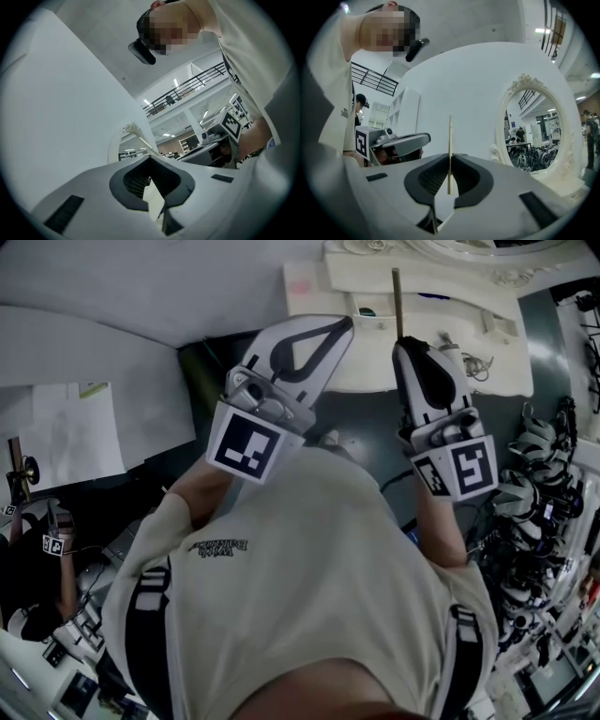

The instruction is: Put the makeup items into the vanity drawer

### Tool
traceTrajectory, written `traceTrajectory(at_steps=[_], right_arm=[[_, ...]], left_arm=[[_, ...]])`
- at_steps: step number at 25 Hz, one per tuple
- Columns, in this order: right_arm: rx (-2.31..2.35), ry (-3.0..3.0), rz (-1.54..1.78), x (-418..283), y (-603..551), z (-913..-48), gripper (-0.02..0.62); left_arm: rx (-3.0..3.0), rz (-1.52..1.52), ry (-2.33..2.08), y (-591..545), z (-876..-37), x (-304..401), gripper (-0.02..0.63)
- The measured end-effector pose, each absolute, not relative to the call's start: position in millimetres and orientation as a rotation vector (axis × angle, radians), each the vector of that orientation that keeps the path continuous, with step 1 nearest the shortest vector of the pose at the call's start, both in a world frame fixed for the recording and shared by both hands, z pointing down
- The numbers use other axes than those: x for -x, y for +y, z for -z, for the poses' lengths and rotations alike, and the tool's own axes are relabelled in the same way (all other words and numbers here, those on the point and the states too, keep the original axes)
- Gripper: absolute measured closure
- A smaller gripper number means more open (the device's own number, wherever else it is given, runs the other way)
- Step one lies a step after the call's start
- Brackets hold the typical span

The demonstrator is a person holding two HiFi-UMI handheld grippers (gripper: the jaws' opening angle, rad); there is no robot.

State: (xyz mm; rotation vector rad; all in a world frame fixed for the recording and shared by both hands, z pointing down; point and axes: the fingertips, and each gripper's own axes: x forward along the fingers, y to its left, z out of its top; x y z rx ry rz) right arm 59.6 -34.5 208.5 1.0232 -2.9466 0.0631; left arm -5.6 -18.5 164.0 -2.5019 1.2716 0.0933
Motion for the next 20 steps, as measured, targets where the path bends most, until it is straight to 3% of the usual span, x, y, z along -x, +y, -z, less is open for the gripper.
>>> traceTrajectory(at_steps=[20], right_arm=[[-1.008, -2.927, -0.195, -61.2, -18.6, -237.8, 0.563]], left_arm=[[2.578, -0.036, 1.277, -17.0, -189.3, 3.9, 0.594]])
